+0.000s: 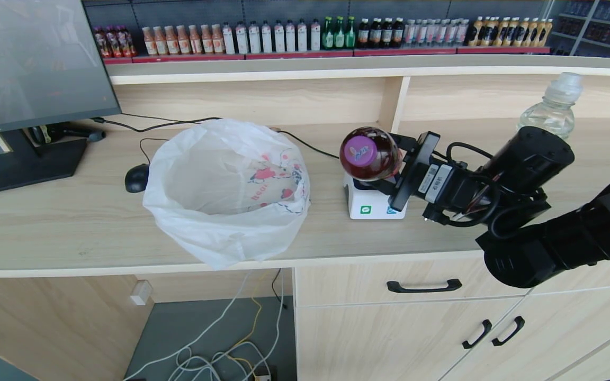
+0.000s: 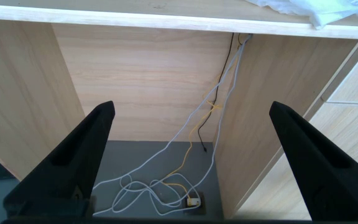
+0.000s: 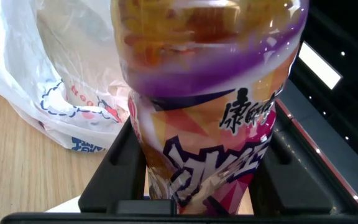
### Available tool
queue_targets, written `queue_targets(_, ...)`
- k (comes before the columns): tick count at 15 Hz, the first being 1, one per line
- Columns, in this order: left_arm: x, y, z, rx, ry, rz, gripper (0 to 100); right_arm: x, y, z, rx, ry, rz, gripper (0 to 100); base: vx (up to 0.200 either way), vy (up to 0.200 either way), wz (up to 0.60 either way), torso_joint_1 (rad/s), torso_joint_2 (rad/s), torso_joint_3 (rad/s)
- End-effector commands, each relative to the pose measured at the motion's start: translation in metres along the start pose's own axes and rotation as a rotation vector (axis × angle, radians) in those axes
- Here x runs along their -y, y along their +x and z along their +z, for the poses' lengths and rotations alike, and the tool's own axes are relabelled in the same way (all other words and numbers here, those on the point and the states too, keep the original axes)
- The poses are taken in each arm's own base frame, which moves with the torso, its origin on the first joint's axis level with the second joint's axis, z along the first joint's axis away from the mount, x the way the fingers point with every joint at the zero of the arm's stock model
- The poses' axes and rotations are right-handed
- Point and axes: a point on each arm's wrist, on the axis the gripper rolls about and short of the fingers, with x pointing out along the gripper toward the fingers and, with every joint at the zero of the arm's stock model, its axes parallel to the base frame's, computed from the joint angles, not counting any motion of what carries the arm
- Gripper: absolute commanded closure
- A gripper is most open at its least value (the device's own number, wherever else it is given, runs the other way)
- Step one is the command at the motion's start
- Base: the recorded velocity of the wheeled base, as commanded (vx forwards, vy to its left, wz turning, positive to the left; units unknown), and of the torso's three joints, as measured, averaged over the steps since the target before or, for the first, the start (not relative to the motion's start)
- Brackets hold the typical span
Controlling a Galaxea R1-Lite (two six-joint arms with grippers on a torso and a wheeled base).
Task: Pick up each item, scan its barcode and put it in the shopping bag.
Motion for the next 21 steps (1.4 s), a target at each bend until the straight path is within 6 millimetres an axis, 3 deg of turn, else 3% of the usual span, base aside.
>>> queue_targets(1, 0.0, 0.0, 0.0, 0.0, 0.0, 0.0, 0, 0.002, 0.0, 0.001, 0.005, -0.007, -0.005, 100, 0.0, 0.0, 0.0, 0.0, 0.0, 0.0)
queue_targets(7, 0.0, 0.0, 0.0, 0.0, 0.0, 0.0, 0, 0.01, 0.005, 0.008, 0.02, -0.028, -0.029, 100, 0.0, 0.0, 0.0, 0.0, 0.0, 0.0)
queue_targets(12, 0.0, 0.0, 0.0, 0.0, 0.0, 0.0, 0, 0.008, 0.041, 0.044, 0.108, 0.018, -0.095, 100, 0.0, 0.0, 0.0, 0.0, 0.0, 0.0)
queue_targets(17, 0.0, 0.0, 0.0, 0.001, 0.0, 0.0, 0, 0.027, 0.048, 0.083, 0.107, 0.128, -0.222, 100, 0.0, 0.0, 0.0, 0.0, 0.0, 0.0)
queue_targets(19, 0.0, 0.0, 0.0, 0.001, 0.002, 0.0, 0, 0.026, 0.054, 0.105, 0.101, 0.262, -0.283, 100, 0.0, 0.0, 0.0, 0.0, 0.0, 0.0)
queue_targets(21, 0.0, 0.0, 0.0, 0.001, 0.002, 0.0, 0, 0.023, 0.041, 0.113, 0.067, 0.377, -0.282, 100, 0.0, 0.0, 0.0, 0.0, 0.0, 0.0)
